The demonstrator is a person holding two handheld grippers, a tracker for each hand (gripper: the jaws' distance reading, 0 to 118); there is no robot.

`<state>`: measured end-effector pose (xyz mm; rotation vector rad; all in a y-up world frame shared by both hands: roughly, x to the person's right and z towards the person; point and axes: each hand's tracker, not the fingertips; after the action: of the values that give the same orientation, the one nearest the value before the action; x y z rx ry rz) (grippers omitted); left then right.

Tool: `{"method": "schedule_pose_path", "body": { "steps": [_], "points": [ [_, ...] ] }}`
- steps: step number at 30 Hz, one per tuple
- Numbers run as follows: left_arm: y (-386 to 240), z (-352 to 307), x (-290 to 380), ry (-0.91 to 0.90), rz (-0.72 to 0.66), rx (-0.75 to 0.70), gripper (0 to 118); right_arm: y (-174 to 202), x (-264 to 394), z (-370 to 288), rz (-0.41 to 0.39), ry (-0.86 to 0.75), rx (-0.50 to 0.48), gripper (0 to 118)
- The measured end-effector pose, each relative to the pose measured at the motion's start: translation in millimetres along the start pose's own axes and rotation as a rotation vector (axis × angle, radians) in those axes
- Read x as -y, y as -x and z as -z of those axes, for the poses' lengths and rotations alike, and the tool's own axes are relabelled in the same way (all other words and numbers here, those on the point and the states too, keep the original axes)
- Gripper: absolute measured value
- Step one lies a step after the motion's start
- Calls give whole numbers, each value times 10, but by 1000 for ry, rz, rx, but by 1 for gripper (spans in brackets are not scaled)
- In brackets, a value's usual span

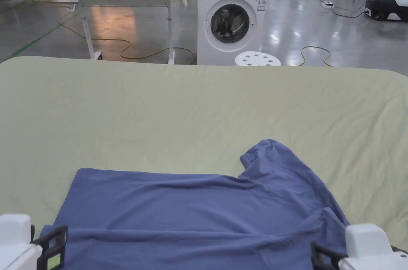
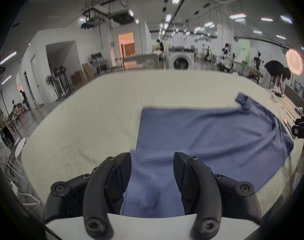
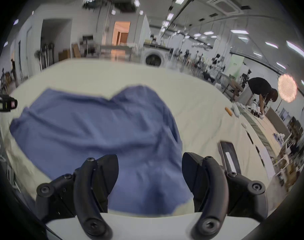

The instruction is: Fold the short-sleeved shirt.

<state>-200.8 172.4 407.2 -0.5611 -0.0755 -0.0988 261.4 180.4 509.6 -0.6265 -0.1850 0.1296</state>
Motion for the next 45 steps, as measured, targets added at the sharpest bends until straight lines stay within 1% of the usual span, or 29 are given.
{"method": "schedule_pose_path", "body": {
  "steps": [2, 5, 8, 11, 13, 14, 15, 16, 17, 18, 19, 21, 23, 25, 27, 30, 32, 33, 36, 37, 38, 41, 42, 43, 45],
  "points": [
    [-98, 28, -168, -92, -7, 5, 52, 90, -155, 84, 38, -113, 7, 80],
    [-278, 30, -423, -212, -18, 6, 52, 250, -394, 199, 51, -267, 32, 80],
    [-443, 21, -612, -329, -8, -12, 52, 400, -634, 240, 70, -379, 36, 80],
    [-566, 9, -748, -400, -3, -29, 52, 525, -833, 243, 88, -475, 26, 80],
    [-612, 5, -796, -445, -9, -39, 51, 597, -923, 227, 91, -528, 18, 78],
    [-627, -1, -807, -461, -12, -46, 49, 625, -953, 213, 92, -551, 13, 73],
    [-647, 0, -814, -489, -16, -52, 46, 653, -979, 199, 96, -569, 10, 59],
    [-664, -4, -811, -500, -13, -58, 38, 677, -997, 188, 99, -580, 9, 41],
    [-670, -23, -810, -515, -16, -62, 23, 703, -1009, 193, 97, -586, 14, 20],
    [-673, -35, -808, -529, -20, -64, 3, 720, -1019, 194, 96, -592, 19, 5],
    [-682, -50, -817, -541, -27, -77, 0, 730, -1019, 193, 97, -602, 23, 5],
    [-638, -66, -814, -546, -38, -73, 0, 735, -1021, 208, 110, -603, 4, 3],
    [-568, -17, -837, -528, -34, -61, 0, 732, -1021, 233, 124, -601, -2, 2],
    [-488, 96, -865, -467, -17, -95, 0, 724, -1028, 257, 125, -592, -3, 1],
    [-336, 271, -952, -355, -22, -75, 0, 702, -1026, 289, 131, -580, -13, 1],
    [-110, 650, -1088, -109, -43, -47, 0, 678, -1007, 365, 129, -551, -28, 1],
    [80, 955, -1162, 4, -97, -5, 0, 667, -985, 423, 120, -528, -29, 1],
    [151, 1083, -1187, 58, -117, 13, 0, 667, -977, 438, 117, -518, -30, 1],
    [341, 1474, -1235, 139, -155, 55, 0, 626, -925, 531, 118, -473, -34, 1],
    [368, 1601, -1255, 177, -135, 57, 2, 606, -898, 567, 120, -459, -33, 1],
    [390, 1727, -1274, 218, -109, 66, 8, 582, -871, 603, 122, -444, -29, 1],
    [370, 1936, -1296, 299, -77, 100, 45, 504, -799, 681, 127, -403, -15, 1],
    [371, 2008, -1296, 310, -76, 97, 60, 477, -778, 703, 129, -391, -10, 1],
    [364, 2054, -1293, 319, -81, 100, 65, 448, -755, 732, 131, -377, -3, 1],
    [361, 2197, -1274, 355, -81, 97, 65, 393, -712, 775, 134, -354, 9, 1]
  ]
}}
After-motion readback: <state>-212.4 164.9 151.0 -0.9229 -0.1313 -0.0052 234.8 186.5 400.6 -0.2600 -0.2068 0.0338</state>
